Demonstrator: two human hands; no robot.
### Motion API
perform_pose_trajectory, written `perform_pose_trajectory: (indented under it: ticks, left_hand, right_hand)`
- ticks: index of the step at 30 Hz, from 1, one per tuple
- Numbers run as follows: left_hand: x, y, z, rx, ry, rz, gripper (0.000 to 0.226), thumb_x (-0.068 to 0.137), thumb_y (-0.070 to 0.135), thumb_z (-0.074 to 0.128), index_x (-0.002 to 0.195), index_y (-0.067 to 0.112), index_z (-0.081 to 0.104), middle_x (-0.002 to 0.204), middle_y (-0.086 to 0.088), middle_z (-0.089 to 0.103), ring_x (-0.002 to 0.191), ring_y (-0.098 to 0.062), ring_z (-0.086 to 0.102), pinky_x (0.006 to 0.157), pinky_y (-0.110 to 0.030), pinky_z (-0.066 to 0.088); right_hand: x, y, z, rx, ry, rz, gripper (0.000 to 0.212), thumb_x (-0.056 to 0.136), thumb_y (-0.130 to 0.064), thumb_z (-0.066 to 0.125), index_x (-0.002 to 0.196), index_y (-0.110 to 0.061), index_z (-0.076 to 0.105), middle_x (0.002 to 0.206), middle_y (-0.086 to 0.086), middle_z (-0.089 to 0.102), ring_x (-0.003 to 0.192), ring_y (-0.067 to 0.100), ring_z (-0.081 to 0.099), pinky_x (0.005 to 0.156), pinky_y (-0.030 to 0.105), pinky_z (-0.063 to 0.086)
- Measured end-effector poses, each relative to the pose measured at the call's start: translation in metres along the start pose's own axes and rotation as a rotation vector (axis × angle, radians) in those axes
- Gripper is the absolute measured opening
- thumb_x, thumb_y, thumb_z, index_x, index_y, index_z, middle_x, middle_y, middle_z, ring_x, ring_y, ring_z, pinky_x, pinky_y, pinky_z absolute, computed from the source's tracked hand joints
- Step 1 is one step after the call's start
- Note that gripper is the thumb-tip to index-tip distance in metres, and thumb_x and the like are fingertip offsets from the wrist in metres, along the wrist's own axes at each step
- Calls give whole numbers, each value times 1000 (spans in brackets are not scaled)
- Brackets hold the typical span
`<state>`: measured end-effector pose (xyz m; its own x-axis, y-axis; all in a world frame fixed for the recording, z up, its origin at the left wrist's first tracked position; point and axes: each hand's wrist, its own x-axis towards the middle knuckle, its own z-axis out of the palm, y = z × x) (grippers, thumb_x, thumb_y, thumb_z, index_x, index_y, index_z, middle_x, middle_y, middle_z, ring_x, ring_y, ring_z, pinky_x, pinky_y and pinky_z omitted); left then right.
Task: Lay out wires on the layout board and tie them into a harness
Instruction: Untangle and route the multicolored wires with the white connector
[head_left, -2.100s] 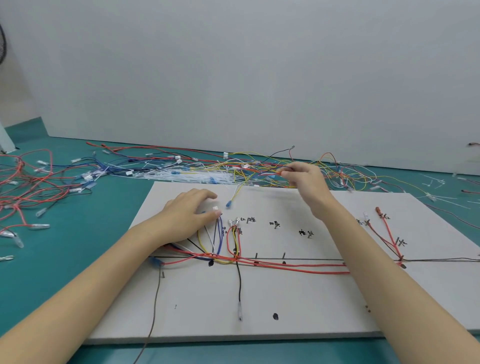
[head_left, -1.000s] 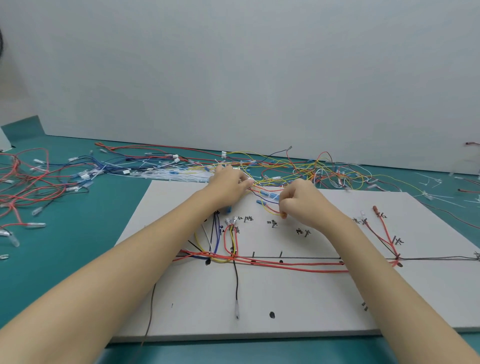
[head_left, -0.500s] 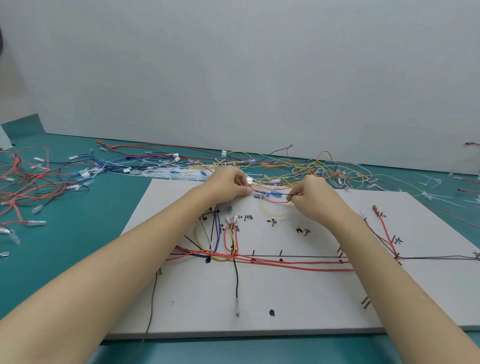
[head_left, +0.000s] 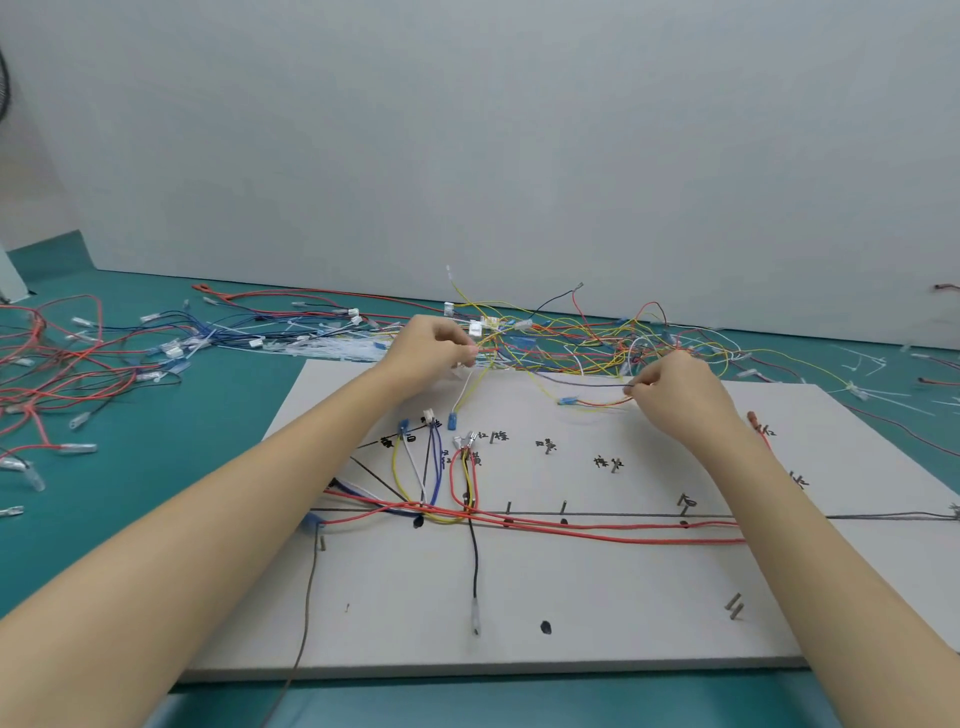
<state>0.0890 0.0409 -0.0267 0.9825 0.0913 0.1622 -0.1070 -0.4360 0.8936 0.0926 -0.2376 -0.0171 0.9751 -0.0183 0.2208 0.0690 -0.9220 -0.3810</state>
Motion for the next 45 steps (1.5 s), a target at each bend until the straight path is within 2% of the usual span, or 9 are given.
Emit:
perform_pose_trajectory:
  ticks: [7,10,15,20,26,32,35,39,45]
  left_hand:
    - [3,-7,18,45,129,-144,23,93,32,61,102,11,64,68,-1,68,57,-12,65,74,-29,51]
    - [8,-7,21,129,201,-166,29,92,36,62,109,13,62,89,-6,72,83,-21,69,84,-34,51]
    - [15,-6,22,344,161,-218,24,96,39,53,97,15,57,109,-13,69,105,-30,62,89,-35,47]
    - [18,-7,23,719,94,-186,42,101,38,43,134,13,49,136,-13,55,124,-34,51,93,-37,42]
    - [21,-6,20,926,-75,-99,45,97,17,43,142,23,38,136,-13,55,123,-34,51,91,-39,43]
    - [26,-6,26,911,-41,-105,41,100,31,38,141,34,39,141,-16,34,130,-36,37,108,-47,25]
    - [27,-6,35,753,52,-52,32,98,32,45,127,39,55,137,-5,43,131,-29,31,104,-43,21]
    - [27,4,40,77,61,-57,15,91,26,63,104,19,67,111,-1,67,116,-22,54,102,-35,39]
    - [17,32,44,-416,137,-91,14,89,12,69,95,4,59,93,-13,67,70,-17,64,61,-22,49]
  right_hand:
    - [-12,-16,11,223,-195,-119,24,86,-17,51,87,-4,72,94,18,69,76,31,59,59,26,39]
    - [-15,-26,16,234,-194,-204,29,86,-17,48,96,5,65,102,24,65,80,39,54,69,37,47]
    - [-15,-38,24,265,-189,-304,26,94,-17,51,105,-20,73,86,-22,50,90,6,47,79,22,32]
    - [-18,-44,30,319,-141,-361,23,92,-16,55,101,-21,76,82,-17,53,71,-6,45,71,22,30]
    - [-20,-51,30,322,-138,-400,21,91,-15,58,98,-19,77,84,-9,58,69,-2,46,69,23,33]
    - [-19,-57,32,317,-133,-434,18,88,-14,61,93,-20,78,86,-5,65,68,-4,48,65,22,34]
    - [-18,-58,36,302,-136,-424,21,88,-15,59,97,-20,77,90,-7,65,69,-3,49,69,22,34]
    - [-16,-60,41,278,-175,-414,29,92,-18,53,113,-22,72,100,-7,60,88,11,49,77,28,38]
    - [-17,-73,48,109,-305,-440,42,95,-23,46,137,-23,53,136,5,52,124,32,42,106,46,35]
